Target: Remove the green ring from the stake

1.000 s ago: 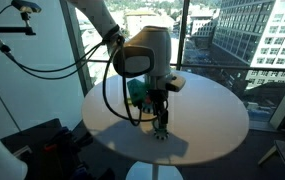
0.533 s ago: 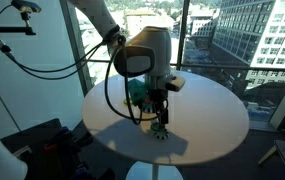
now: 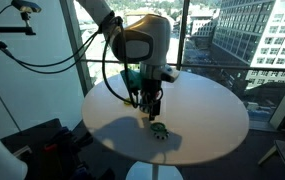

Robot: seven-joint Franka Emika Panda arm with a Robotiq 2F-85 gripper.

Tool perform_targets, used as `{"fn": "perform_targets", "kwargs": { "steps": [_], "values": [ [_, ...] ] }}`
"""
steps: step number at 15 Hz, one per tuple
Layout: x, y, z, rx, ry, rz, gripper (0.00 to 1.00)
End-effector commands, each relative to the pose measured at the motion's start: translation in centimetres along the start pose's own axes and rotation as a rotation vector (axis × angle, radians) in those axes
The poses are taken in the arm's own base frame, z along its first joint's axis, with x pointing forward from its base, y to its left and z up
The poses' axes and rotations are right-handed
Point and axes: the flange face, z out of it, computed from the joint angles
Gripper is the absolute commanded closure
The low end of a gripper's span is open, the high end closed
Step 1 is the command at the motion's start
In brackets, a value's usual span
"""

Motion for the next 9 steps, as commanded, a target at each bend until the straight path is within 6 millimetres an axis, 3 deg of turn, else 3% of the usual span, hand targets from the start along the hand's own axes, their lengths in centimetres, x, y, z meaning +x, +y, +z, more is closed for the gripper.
{"fn": "perform_targets", "kwargs": {
  "steps": [1,9],
  "values": [
    [-1.2,-0.9,-3.3,0.027,-0.048,-0.062,0.0],
    [-3.9,-4.3,-11.0,0.014,-0.04,-0.143,0.0]
  ]
}}
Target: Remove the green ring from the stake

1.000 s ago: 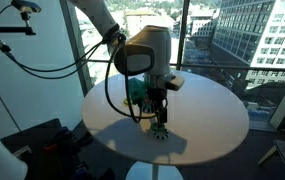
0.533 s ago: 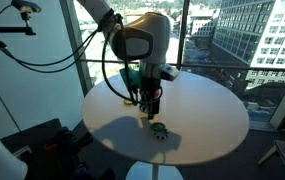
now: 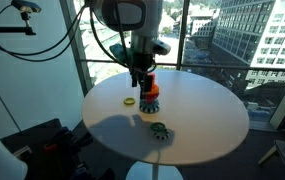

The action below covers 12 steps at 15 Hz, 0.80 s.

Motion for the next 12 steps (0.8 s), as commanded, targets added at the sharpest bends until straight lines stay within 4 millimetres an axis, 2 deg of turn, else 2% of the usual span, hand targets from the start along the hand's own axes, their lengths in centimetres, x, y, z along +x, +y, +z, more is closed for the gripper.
{"fn": "perform_targets", "kwargs": {
  "steps": [1,9,12],
  "values": [
    [-1.3,-1.6,-4.0,-0.019,0.001,-0.044,0.0],
    [-3.5,-4.1,-11.1,-0.116,0.038,-0.078,0.0],
    [-4.0,-4.6,-13.0,-0.134,0.051,-0.076,0.0]
  ]
}}
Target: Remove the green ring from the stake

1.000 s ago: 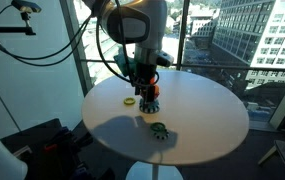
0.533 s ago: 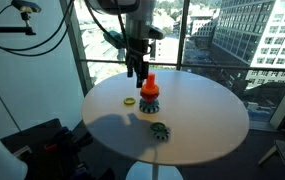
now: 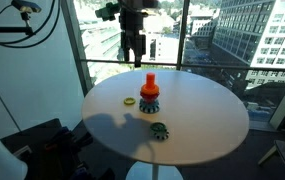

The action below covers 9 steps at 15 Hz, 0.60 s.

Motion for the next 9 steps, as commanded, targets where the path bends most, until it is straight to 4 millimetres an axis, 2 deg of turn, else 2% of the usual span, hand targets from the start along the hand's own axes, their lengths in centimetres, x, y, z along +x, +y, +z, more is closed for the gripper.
{"fn": "perform_targets", "kwargs": {
  "steps": [1,3,5,9],
  "values": [
    [-0.47,-0.43,-2.76,-0.034,0.008,0.018,0.0],
    [-0.48,-0.52,-3.02,-0.034,0.003,0.013,0.0],
    [-0.5,-0.44,-2.16,-0.012,0.007,0.001,0.0],
    [-0.54,-0.45,-2.08,-0.013,0.001,0.001,0.0]
  ]
}}
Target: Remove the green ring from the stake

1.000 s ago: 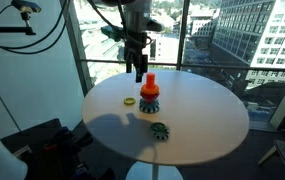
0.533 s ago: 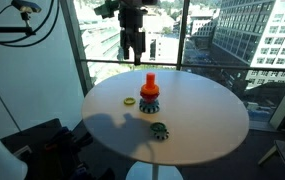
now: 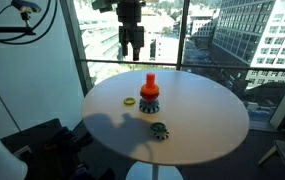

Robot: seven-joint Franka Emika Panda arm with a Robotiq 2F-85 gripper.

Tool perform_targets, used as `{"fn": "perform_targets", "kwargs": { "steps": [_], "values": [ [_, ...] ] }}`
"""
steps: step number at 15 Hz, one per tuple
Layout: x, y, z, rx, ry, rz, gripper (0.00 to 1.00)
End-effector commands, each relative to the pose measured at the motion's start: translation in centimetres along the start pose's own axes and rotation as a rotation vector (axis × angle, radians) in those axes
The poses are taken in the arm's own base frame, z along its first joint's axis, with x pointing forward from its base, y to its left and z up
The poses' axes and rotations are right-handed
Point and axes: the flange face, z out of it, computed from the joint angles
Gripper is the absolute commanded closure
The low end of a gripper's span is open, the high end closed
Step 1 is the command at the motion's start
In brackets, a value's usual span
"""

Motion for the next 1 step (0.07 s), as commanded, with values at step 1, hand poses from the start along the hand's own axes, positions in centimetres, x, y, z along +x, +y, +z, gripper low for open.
{"fn": "perform_targets", "kwargs": {
  "steps": [1],
  "values": [
    [0.01,0.01,-0.05,0.0,-0.001,0.0,0.0]
  ]
}}
